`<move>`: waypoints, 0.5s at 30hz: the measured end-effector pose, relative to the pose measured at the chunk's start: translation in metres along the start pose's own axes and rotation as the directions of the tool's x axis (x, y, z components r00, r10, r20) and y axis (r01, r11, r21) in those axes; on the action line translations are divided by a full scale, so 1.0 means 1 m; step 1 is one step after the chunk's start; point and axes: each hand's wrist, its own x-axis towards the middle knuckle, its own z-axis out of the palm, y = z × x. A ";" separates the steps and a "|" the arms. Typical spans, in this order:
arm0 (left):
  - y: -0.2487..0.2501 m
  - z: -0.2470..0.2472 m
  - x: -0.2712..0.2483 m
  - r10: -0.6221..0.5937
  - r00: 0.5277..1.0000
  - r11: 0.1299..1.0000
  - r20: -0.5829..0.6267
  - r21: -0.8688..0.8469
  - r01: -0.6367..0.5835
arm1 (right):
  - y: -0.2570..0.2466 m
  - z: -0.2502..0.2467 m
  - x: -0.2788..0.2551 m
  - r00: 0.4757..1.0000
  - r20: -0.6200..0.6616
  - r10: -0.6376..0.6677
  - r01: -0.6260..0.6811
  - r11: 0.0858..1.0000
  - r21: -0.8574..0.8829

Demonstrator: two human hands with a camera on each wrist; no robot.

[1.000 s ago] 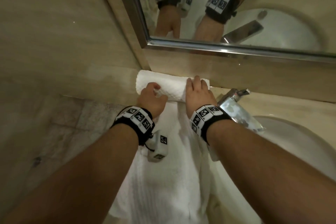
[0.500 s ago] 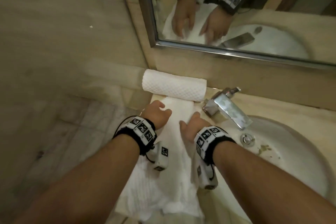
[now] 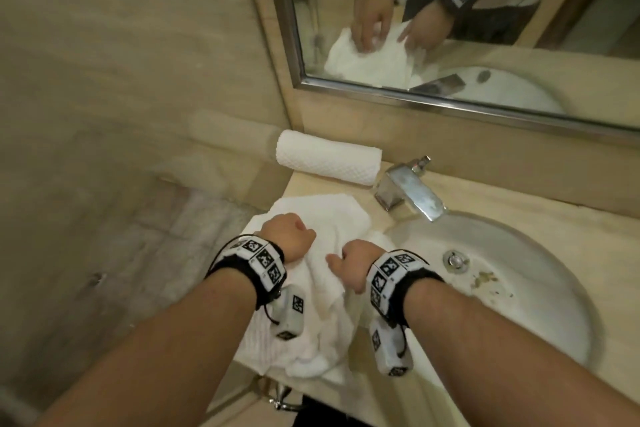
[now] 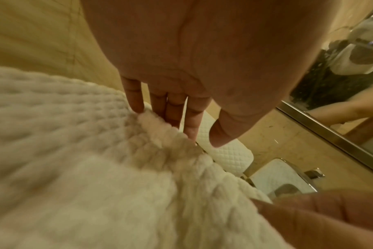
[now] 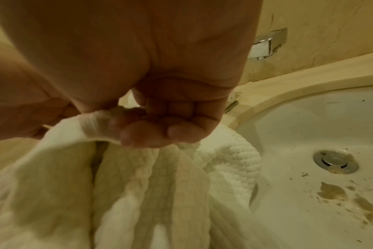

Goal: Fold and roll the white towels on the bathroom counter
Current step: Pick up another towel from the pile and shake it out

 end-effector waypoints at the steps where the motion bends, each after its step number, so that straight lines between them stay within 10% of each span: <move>1: 0.000 0.003 -0.007 -0.007 1.000 1.000 0.000 -0.023 0.007 | 0.002 0.001 -0.007 1.000 0.007 -0.023 0.023 1.000 0.007; 8: -0.013 0.028 -0.062 -0.061 0.955 0.977 -0.290 -0.211 -0.001 | 0.012 0.011 -0.040 0.995 -0.014 -0.099 0.099 0.995 0.017; 15: -0.049 0.040 -0.102 -0.066 0.991 0.971 -0.115 -0.236 0.037 | -0.004 -0.006 -0.073 0.986 -0.071 -0.152 0.163 0.968 0.191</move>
